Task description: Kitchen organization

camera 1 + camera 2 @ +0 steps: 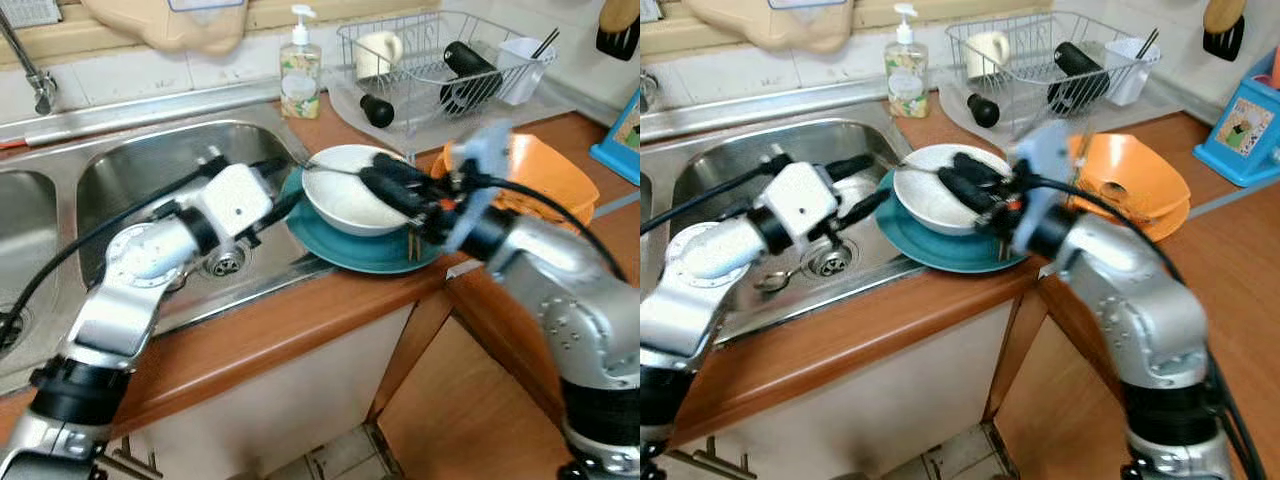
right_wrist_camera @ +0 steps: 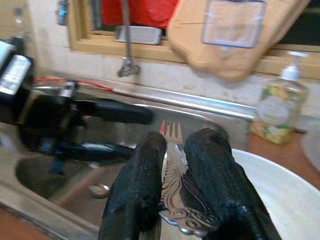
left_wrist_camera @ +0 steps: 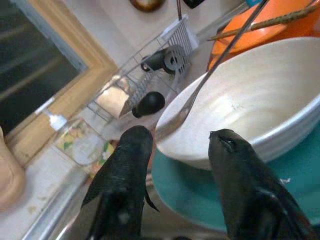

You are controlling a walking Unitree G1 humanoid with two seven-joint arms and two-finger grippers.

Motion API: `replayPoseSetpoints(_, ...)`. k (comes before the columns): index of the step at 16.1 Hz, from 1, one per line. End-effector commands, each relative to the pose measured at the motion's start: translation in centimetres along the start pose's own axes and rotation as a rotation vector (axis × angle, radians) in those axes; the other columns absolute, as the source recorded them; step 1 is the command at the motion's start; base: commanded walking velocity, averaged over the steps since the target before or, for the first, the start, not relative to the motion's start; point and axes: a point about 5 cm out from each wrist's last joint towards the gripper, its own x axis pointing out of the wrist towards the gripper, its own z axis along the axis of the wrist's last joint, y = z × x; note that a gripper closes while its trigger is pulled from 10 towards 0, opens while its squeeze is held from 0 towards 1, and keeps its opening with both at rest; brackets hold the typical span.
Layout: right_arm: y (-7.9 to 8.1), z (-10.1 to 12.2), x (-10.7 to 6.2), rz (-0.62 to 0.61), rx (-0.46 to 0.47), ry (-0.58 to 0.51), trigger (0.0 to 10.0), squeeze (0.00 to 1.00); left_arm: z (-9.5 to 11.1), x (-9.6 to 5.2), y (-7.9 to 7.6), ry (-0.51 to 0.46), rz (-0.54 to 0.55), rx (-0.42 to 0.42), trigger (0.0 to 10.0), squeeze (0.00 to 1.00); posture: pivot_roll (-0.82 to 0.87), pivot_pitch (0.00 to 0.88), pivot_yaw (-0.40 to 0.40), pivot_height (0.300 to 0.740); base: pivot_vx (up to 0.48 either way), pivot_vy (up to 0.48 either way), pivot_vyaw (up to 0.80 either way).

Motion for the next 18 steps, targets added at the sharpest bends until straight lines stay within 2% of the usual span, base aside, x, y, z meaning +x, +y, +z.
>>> replayPoseSetpoints(1,0.7,0.5,0.5,0.029,-0.009,-0.011,0.0,0.00,0.3,0.6,-0.1,-0.015,-0.006,0.036,0.0,0.00,-0.11,0.000,0.031,0.740,0.000,0.000,0.00)
replayPoseSetpoints(4,1.1,0.4,0.9,0.044,0.000,-0.016,0.0,0.00,0.2,0.9,-0.4,-0.021,-0.015,0.050,0.0,0.00,-0.12,0.000,0.033,0.740,0.000,0.000,0.00)
replayPoseSetpoints(6,1.5,0.4,1.2,0.063,0.008,-0.018,0.0,0.00,0.0,1.2,-0.3,-0.014,-0.011,0.067,1.7,0.00,-0.12,0.000,0.033,0.740,0.000,0.000,0.00)
replayPoseSetpoints(7,1.7,0.4,1.4,0.073,0.011,-0.018,0.0,0.00,-0.1,1.3,-0.2,-0.006,0.002,0.079,1.9,0.00,-0.12,0.000,0.033,0.740,0.000,0.000,0.00)
replayPoseSetpoints(9,2.1,0.3,1.6,0.094,0.014,-0.016,0.0,0.00,-0.1,1.6,-0.2,-0.009,0.005,0.091,1.7,0.00,-0.11,0.000,0.029,0.740,0.000,0.000,0.00)
replayPoseSetpoints(12,2.3,0.3,1.7,0.098,0.016,-0.015,0.0,0.00,-0.2,1.7,-0.3,-0.006,0.001,0.105,0.2,0.00,-0.11,0.000,0.029,0.740,0.000,0.000,0.00)
replayPoseSetpoints(16,2.3,0.2,1.7,0.096,0.015,-0.015,0.0,0.00,-0.5,1.7,-0.1,0.007,0.005,0.133,0.0,0.00,-0.11,0.000,0.028,0.740,0.000,0.000,0.00)
replayPoseSetpoints(17,2.2,0.2,1.8,0.082,0.014,-0.011,10.0,0.00,-0.5,1.6,0.1,0.012,0.011,0.143,0.0,0.00,-0.11,0.000,0.028,0.740,0.000,0.000,0.00)
replayPoseSetpoints(18,2.1,0.1,1.9,0.076,0.026,-0.009,10.0,1.00,-0.6,1.5,0.3,0.021,0.017,0.151,0.0,0.00,-0.11,0.000,0.028,0.740,0.000,0.000,0.00)
